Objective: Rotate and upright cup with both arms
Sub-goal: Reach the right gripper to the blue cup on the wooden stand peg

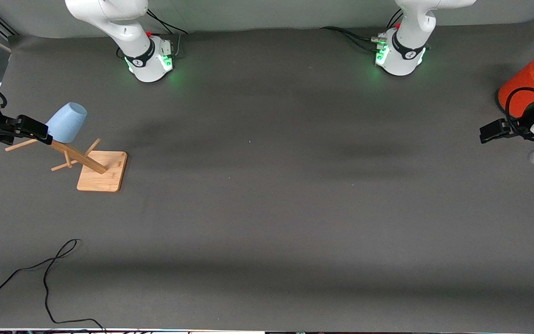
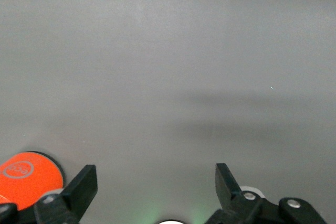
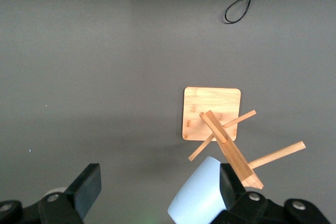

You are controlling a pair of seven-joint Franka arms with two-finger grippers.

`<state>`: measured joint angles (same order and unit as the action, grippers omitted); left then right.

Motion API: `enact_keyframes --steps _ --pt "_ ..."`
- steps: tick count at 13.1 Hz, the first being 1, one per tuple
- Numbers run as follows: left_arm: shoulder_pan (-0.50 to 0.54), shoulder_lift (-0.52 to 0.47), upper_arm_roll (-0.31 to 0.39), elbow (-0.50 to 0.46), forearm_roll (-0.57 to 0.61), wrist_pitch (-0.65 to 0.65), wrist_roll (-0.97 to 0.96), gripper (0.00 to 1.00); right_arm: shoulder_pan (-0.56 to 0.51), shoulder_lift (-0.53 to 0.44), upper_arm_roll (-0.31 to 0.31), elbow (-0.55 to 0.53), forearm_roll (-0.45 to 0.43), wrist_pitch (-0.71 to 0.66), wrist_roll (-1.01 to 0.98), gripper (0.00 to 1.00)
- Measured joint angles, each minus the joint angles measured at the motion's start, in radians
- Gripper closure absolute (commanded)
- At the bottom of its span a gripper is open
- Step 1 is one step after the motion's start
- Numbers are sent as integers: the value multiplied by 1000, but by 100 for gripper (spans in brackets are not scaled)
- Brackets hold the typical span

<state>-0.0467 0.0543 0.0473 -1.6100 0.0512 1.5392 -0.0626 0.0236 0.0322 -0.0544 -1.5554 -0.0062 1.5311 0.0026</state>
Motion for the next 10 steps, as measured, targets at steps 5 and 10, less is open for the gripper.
enact_keyframes --steps 5,10 --pt "0 0 1 0 0 0 2 0 1 1 0 0 0 -1 0 0" --pt "5 0 5 0 0 0 3 0 1 -13 -3 -33 0 -3 44 0"
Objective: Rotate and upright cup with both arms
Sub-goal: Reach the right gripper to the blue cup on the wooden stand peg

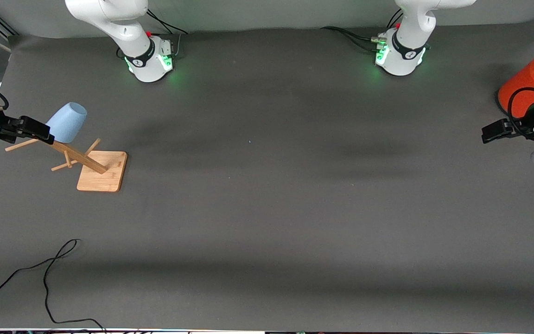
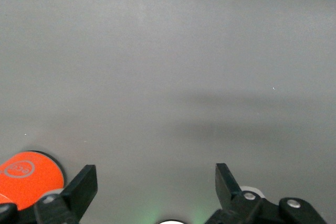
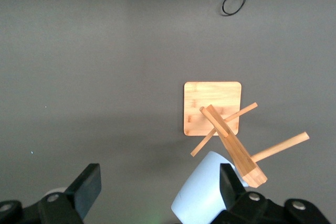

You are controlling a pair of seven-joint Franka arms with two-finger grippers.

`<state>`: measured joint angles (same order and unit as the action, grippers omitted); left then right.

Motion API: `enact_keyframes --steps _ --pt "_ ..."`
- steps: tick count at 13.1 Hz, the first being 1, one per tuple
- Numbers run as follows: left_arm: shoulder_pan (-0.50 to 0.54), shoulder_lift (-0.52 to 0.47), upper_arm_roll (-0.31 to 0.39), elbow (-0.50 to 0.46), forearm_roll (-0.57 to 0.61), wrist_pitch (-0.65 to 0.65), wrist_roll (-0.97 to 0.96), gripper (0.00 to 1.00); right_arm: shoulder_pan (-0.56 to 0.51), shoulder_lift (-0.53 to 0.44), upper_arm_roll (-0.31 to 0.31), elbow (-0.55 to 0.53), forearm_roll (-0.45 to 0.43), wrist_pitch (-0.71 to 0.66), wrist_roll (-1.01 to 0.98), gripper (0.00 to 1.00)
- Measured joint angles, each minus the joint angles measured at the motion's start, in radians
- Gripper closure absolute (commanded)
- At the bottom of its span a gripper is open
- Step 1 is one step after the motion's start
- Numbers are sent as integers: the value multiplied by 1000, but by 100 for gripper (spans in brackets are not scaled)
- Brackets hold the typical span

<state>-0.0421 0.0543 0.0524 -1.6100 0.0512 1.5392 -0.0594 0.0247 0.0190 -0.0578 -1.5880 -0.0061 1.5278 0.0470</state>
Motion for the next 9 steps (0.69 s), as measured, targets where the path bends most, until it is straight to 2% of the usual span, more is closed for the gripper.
enact_keyframes --steps 3,6,9 --pt "0 0 0 0 0 1 0 0 0 -104 -29 -157 0 62 12 0" --pt "0 1 0 0 0 1 0 0 -1 -239 -101 -313 0 76 32 0" --pt "0 1 0 0 0 1 0 0 -1 -318 -119 -397 0 79 205 0"
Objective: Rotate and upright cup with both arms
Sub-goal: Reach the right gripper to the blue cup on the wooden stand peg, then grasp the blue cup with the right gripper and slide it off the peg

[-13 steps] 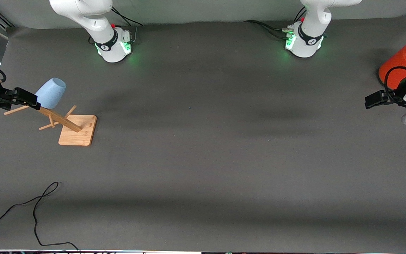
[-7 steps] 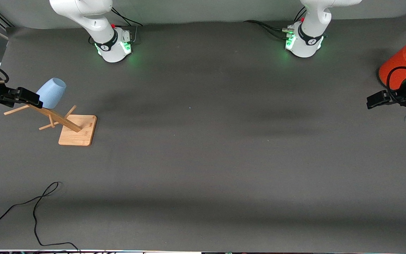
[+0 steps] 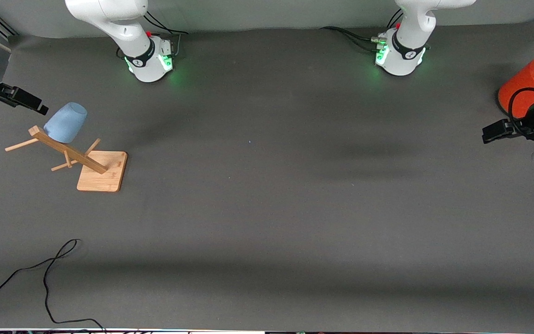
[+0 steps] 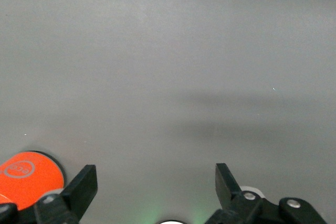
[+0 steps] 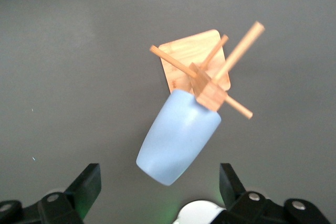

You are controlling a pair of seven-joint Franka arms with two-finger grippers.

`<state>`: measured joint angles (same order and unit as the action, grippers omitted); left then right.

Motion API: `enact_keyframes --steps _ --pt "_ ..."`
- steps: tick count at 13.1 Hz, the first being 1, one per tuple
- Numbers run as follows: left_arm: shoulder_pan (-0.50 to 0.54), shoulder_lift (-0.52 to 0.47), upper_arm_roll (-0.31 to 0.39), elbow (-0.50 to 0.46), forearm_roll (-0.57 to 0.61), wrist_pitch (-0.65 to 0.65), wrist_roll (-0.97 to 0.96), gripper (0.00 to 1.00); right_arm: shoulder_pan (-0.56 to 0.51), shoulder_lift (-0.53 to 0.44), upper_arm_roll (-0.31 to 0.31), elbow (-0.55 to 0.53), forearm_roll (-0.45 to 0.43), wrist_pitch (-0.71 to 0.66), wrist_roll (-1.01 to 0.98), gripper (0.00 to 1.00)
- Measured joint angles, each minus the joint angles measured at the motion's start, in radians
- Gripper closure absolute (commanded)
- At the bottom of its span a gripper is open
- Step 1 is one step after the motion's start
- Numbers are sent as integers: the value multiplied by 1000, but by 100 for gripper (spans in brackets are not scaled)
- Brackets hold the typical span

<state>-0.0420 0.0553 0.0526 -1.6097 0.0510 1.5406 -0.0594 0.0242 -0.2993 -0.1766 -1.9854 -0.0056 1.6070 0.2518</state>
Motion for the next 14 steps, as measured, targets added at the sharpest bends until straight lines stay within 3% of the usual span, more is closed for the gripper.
enact_keyframes --steps 6,14 --pt "-2 2 -3 0 -2 1 0 0 3 -6 2 -19 1 16 431 0" --pt "-3 3 -4 0 -4 1 0 0 3 2 -42 -247 1 288 483 0"
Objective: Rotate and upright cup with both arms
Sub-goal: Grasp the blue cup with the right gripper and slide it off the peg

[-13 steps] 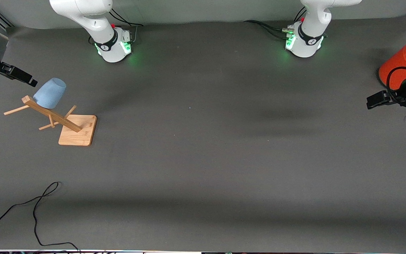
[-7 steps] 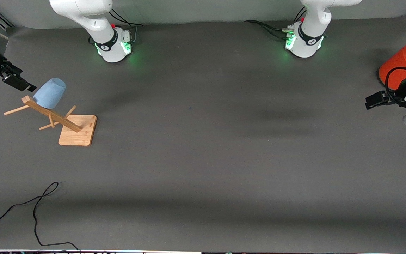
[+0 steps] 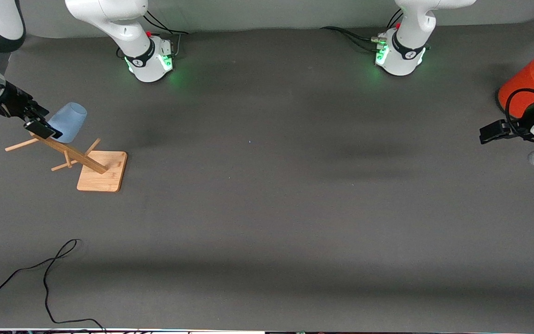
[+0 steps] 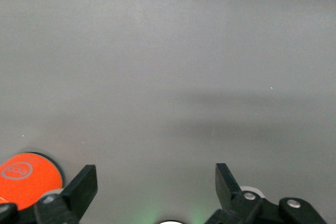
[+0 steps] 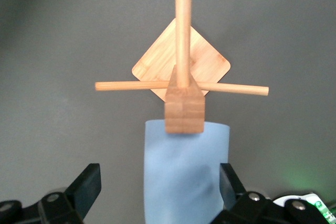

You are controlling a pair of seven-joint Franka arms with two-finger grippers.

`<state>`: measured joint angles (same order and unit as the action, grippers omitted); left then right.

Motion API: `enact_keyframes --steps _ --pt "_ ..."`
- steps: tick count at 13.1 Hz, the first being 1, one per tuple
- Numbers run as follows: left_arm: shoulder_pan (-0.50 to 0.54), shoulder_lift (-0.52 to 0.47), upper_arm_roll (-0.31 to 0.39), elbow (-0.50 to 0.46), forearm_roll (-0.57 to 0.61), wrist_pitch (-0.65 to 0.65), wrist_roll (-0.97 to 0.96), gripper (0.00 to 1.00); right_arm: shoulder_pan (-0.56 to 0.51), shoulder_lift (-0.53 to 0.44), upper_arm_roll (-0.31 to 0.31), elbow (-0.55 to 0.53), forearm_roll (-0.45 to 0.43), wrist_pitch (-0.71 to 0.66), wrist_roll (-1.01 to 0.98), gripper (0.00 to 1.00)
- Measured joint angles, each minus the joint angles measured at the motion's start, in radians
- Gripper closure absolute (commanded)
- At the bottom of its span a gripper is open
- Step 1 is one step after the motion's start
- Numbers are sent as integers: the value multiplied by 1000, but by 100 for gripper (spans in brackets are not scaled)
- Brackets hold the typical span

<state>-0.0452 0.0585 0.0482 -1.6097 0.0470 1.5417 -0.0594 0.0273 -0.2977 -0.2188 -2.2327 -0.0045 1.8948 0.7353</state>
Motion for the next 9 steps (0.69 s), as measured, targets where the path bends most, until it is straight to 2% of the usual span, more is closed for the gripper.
enact_keyframes --steps 7,8,9 --pt "0 1 1 0 0 -2 0 0 0 3 -3 -78 0 41 1 0" --pt "1 2 2 0 0 -2 0 0 0 3 -3 -83 0 44 2 3" --pt "3 2 3 0 0 -2 1 0 0 4 -3 -86 0 44 2 29"
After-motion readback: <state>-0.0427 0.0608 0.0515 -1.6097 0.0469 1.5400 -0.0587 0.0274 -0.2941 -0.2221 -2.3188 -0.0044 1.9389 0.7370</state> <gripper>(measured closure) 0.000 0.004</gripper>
